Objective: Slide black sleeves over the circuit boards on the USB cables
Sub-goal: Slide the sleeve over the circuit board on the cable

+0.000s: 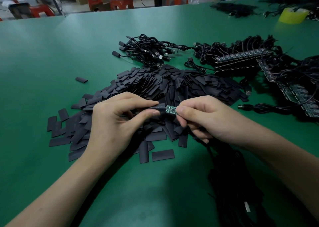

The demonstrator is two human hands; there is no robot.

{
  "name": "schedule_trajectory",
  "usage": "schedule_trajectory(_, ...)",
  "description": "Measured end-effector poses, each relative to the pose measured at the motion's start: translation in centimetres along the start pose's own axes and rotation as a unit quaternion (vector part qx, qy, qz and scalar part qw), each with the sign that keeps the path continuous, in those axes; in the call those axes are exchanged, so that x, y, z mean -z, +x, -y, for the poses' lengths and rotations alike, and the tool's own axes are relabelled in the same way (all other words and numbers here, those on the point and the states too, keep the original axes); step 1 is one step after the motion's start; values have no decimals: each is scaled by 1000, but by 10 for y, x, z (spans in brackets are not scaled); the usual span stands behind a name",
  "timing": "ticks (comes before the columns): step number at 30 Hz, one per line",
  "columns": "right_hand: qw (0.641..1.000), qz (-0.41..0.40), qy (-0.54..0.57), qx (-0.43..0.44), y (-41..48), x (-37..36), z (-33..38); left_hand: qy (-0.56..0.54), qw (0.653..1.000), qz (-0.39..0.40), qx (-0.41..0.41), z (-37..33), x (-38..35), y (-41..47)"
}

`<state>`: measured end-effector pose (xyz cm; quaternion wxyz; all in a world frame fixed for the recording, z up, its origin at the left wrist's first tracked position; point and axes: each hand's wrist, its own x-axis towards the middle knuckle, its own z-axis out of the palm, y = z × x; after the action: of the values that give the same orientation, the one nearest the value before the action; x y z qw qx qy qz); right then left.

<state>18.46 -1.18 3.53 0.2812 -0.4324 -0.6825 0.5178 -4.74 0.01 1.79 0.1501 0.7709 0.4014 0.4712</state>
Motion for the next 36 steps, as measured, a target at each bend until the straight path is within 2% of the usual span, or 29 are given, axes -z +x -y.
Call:
schedule_trajectory(4,1000,1,-29,-6,0,1,0,24,999,27,-19,0,2,1)
schedule_trajectory(8,997,24,57,-43,-1,4,-1,30,996,72,-42,4,3,2)
schedule_trajectory(11,995,24,71,-62,-1,5,-1,46,994,87,-57,6,3,1)
schedule_trajectory(14,997,24,40,-63,-1,4,-1,59,992,94,-66,9,5,0)
schedule_trajectory(17,997,6,-46,-55,-1,2,-1,70,991,92,-65,10,5,0)
schedule_trajectory(22,995,4,-90,-45,-2,4,-2,33,996,86,-19,6,2,0)
schedule_trajectory(26,998,31,5,-62,-1,6,-4,38,993,103,-41,6,2,0)
schedule_trajectory(30,993,44,84,-76,0,8,-5,77,991,88,-72,4,2,0)
schedule_trajectory(36,996,52,49,-60,1,3,-6,67,992,87,-58,0,1,-1)
